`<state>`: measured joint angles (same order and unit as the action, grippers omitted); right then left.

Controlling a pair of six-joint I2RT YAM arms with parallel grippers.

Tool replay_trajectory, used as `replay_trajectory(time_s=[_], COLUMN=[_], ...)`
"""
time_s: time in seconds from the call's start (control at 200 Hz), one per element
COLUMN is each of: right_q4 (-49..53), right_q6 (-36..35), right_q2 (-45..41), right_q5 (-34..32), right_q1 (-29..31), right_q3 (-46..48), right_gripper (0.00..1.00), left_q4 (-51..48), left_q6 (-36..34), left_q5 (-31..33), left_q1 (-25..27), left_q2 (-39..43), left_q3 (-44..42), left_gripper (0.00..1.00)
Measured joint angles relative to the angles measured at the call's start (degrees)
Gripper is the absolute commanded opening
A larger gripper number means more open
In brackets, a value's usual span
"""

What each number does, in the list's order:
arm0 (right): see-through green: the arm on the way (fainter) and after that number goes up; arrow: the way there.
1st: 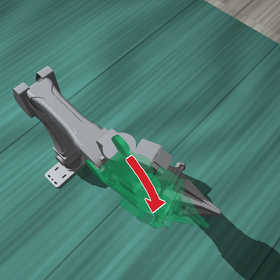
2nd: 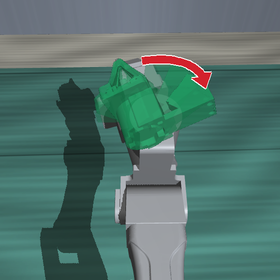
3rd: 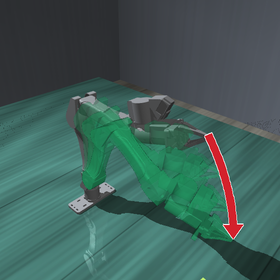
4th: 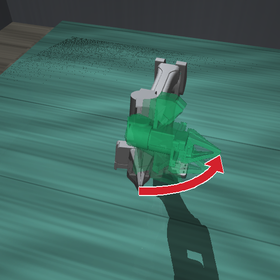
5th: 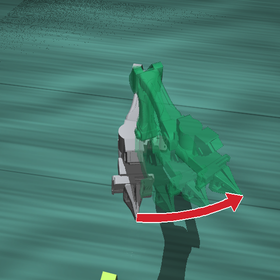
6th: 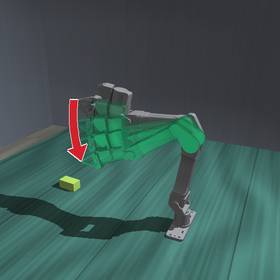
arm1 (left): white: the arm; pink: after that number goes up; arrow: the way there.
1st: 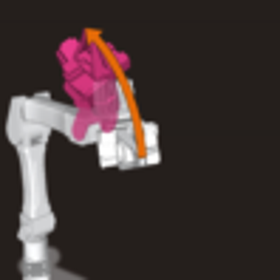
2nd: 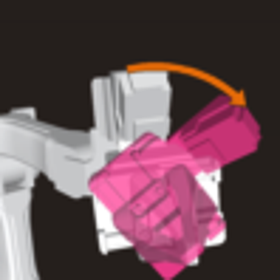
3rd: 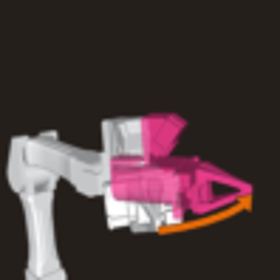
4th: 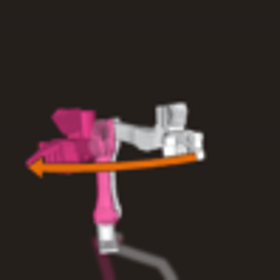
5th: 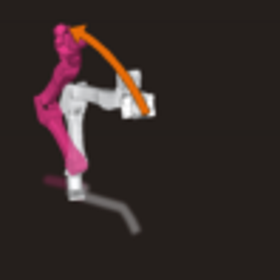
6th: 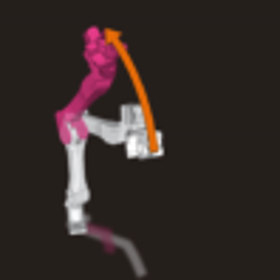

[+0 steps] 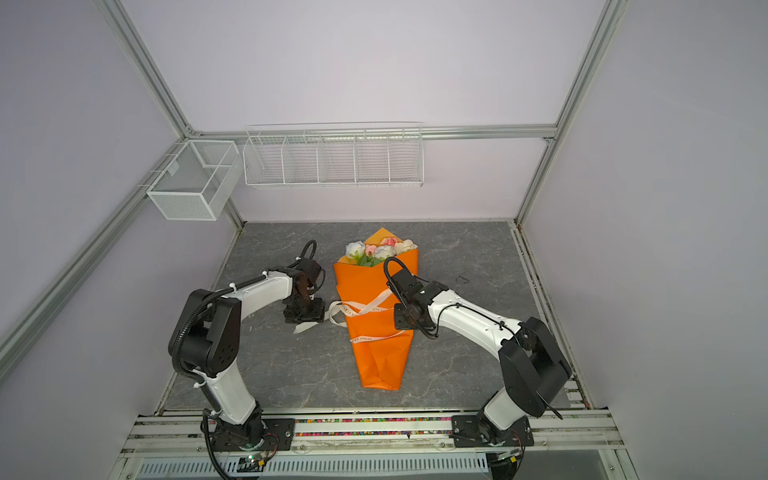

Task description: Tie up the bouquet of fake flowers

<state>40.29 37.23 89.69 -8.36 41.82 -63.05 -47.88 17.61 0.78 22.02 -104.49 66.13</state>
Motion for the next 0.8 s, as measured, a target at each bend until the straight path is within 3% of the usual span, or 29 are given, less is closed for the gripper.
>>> replay_trajectory(time_s=[0.17, 0.24, 0.385, 0.48, 0.8], right_q4=[0.24, 0.35, 0.63, 0.90, 3.85], right_q6=[0.00, 0.02, 0.02, 0.00, -1.70], right_q2=[0.00, 0.00, 0.00, 0.00, -3.21], right_q5=[0.00, 0.00, -0.04, -0.37, -3.30], right_q1=[0.00, -0.07, -0.11, -0.13, -2.62], right_q3=[-0.02, -0.02, -0.02, -0.02, -0.39], right_gripper=[0.07, 0.07, 0.07, 0.07, 0.07], left_q4=[-0.66, -0.70, -0.83, -0.76, 0.15], left_q6=[-0.55, -0.44, -0.20, 0.00, 0.76], left_q5=[-0.35, -0.17, 0.42, 1.18, 1.90], left_q1=[0.70, 1.07, 1.40, 1.51, 0.59], left_q2=[-1.51, -1.88, -2.29, -2.29, 0.28], left_q3=[1.70, 2.14, 2.62, 2.69, 2.01], left_gripper=[0.49, 0.36, 0.26, 0.00, 0.00])
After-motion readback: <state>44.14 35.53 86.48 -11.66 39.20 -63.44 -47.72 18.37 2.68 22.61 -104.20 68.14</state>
